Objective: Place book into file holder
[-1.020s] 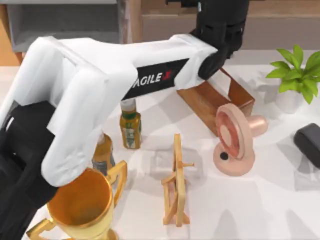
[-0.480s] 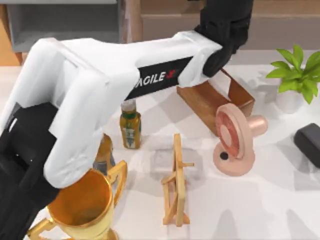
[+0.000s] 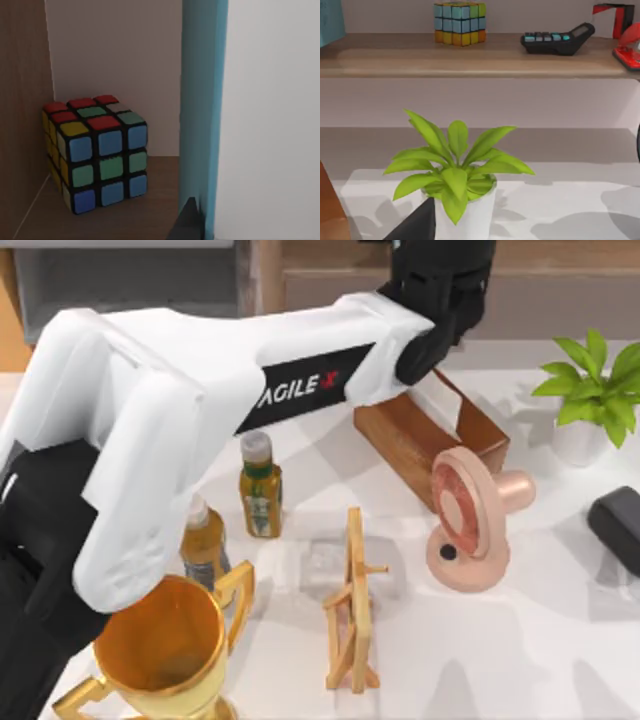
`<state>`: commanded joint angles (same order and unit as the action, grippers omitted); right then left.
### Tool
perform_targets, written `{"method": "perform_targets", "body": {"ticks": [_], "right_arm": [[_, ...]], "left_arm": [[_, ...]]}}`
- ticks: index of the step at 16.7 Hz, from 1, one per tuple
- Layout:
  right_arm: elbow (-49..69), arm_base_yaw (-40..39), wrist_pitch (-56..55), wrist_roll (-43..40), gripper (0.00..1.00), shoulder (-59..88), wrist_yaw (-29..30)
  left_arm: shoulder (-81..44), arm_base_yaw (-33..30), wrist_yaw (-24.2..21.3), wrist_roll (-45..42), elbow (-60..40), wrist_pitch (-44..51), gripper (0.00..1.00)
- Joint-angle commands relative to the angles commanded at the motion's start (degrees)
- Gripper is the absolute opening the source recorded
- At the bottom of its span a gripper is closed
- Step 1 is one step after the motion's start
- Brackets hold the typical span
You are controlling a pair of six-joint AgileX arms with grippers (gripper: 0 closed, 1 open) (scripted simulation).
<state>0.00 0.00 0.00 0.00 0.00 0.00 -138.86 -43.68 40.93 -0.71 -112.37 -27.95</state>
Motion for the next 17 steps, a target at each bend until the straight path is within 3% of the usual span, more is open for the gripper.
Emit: {"method": "perform_targets", "body": {"ticks": [3, 6, 10, 17], "right_arm": [[0.0, 0.0, 0.0, 0.0, 1.00, 0.0, 0.0], [0.0, 0.0, 0.0, 0.0, 1.00, 0.0, 0.0], [0.0, 0.0, 0.0, 0.0, 1.00, 0.0, 0.0], [0.0, 0.0, 0.0, 0.0, 1.00, 0.0, 0.0]], "left_arm": [[0.1, 0.2, -0.3, -0.5, 0.0, -0.1, 0.00], [2.3, 0.0, -4.2, -4.0, 2.4, 0.3, 0.00], [10.4, -1.6, -14.2, -10.7, 13.2, 0.1, 0.00], [35.4, -2.5, -33.4, -26.2, 43.4, -1.1, 0.00]]}}
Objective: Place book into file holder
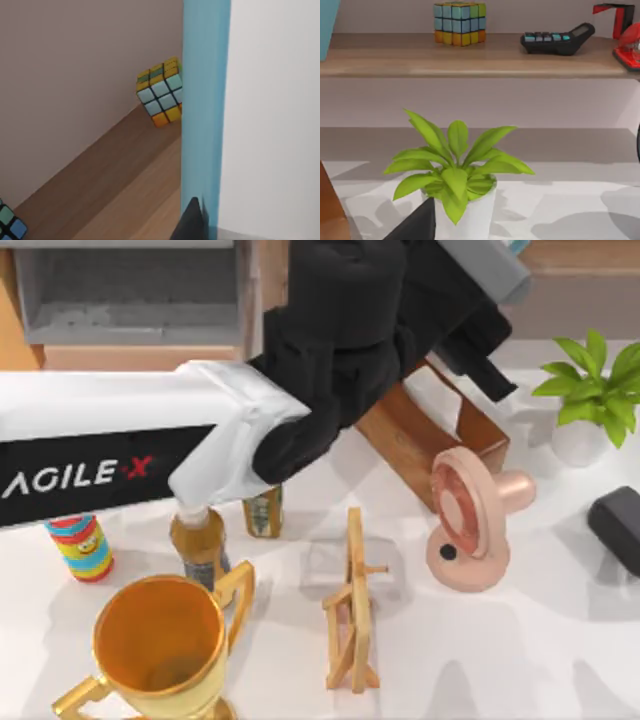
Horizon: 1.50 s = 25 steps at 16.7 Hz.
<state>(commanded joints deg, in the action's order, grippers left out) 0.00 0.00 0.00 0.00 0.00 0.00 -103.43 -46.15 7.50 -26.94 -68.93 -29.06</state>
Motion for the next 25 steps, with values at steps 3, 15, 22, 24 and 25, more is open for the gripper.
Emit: {"method": "perform_targets", "body": {"ticks": [3, 15, 22, 24, 25], "right_arm": [[0.0, 0.0, 0.0, 0.0, 1.00, 0.0, 0.0], [0.0, 0.0, 0.0, 0.0, 1.00, 0.0, 0.0], [0.0, 0.0, 0.0, 0.0, 1.00, 0.0, 0.0], [0.0, 0.0, 0.0, 0.0, 1.00, 0.0, 0.0], [0.0, 0.0, 0.0, 0.0, 1.00, 0.0, 0.0]], "left_arm": [[10.1, 4.3, -4.0, -9.4, 12.2, -1.3, 0.00], [8.4, 31.7, 0.0, -56.6, 30.8, -12.3, 0.00], [1.7, 33.4, 1.2, -61.1, 27.0, -15.8, 0.00], [1.9, 33.2, 1.2, -61.1, 27.2, -15.7, 0.00], [1.8, 33.2, 1.1, -61.0, 27.1, -15.7, 0.00]]}}
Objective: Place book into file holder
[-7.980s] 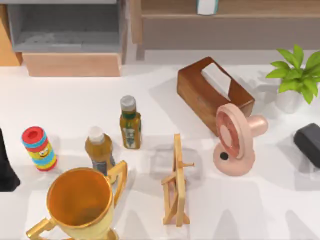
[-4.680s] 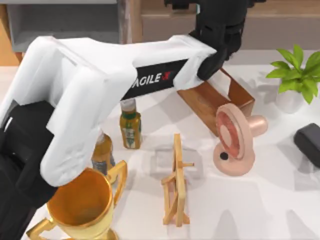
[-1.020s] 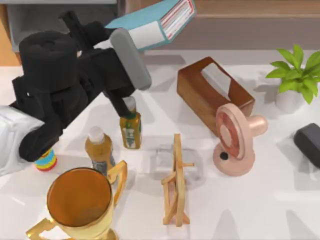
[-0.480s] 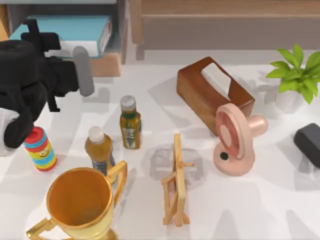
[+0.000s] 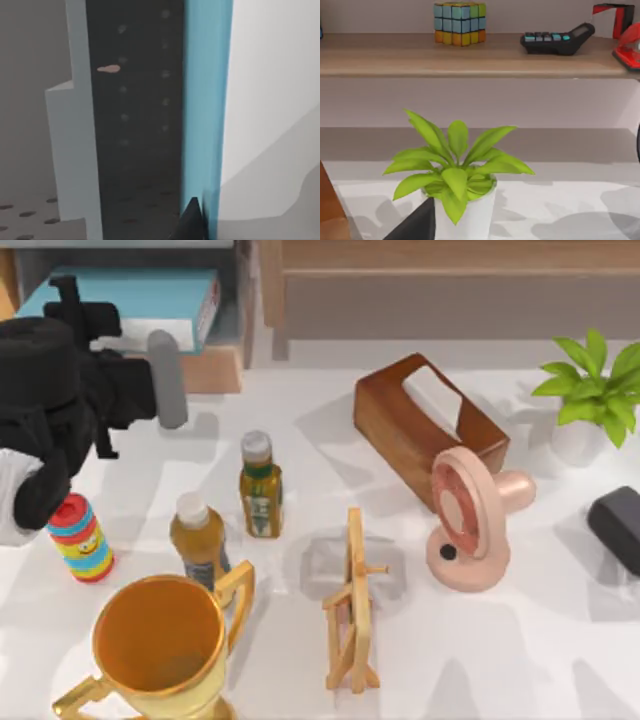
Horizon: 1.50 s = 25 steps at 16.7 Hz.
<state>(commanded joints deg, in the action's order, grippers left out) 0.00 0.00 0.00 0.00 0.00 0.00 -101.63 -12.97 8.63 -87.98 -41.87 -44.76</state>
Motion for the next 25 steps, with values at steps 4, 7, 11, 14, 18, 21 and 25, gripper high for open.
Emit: {"method": "perform_targets", "body": {"ticks": [4, 7, 11, 14, 18, 21, 25], "right_arm": [[0.0, 0.0, 0.0, 0.0, 1.00, 0.0, 0.0], [0.0, 0.0, 0.0, 0.0, 1.00, 0.0, 0.0], [0.0, 0.0, 0.0, 0.0, 1.00, 0.0, 0.0], [0.0, 0.0, 0.0, 0.0, 1.00, 0.0, 0.0], [0.0, 0.0, 0.0, 0.0, 1.00, 0.0, 0.0], [0.0, 0.0, 0.0, 0.0, 1.00, 0.0, 0.0], [0.0, 0.0, 0.0, 0.0, 1.00, 0.0, 0.0]], "left_arm": [[-2.6, 0.5, -0.3, -0.1, -3.0, 0.2, 0.00], [-4.5, 0.8, -0.6, -0.3, -5.4, 0.4, 0.00], [-6.1, 1.1, -0.8, -0.3, -6.9, 0.7, 0.00], [-6.1, 1.1, -0.8, -0.3, -6.9, 0.7, 0.08], [-6.1, 1.1, -0.8, -0.3, -6.9, 0.7, 0.38], [-6.1, 1.1, -0.8, -0.3, -6.9, 0.7, 0.60], [-6.1, 1.1, -0.8, -0.3, -6.9, 0.7, 0.90]]}}
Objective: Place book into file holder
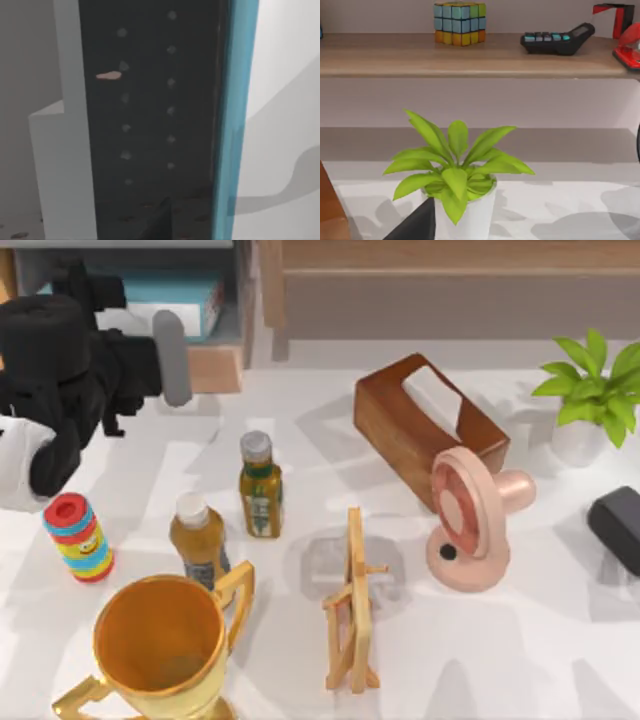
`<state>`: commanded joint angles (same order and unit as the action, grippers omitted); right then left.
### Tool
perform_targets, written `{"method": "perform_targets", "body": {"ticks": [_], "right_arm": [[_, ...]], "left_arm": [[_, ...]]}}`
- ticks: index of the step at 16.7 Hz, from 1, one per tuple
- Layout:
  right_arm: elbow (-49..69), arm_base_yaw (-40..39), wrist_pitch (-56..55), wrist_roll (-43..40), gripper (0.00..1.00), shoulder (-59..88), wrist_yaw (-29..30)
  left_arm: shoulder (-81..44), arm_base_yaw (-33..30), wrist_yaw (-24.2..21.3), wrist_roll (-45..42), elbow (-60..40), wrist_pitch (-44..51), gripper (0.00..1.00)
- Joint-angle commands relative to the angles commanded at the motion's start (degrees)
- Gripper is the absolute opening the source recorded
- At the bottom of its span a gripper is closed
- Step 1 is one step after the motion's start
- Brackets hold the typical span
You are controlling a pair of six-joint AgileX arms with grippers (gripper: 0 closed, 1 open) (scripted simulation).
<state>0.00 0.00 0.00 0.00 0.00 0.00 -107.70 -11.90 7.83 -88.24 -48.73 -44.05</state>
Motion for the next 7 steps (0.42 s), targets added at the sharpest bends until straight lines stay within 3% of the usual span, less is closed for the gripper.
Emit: {"method": "perform_targets", "body": {"ticks": [2, 7], "right_arm": [[0.0, 0.0, 0.0, 0.0, 1.00, 0.0, 0.0], [0.0, 0.0, 0.0, 0.0, 1.00, 0.0, 0.0]], "left_arm": [[0.0, 0.0, 0.0, 0.0, 0.0, 0.0, 1.00], [0.0, 0.0, 0.0, 0.0, 0.0, 0.0, 1.00]]}}
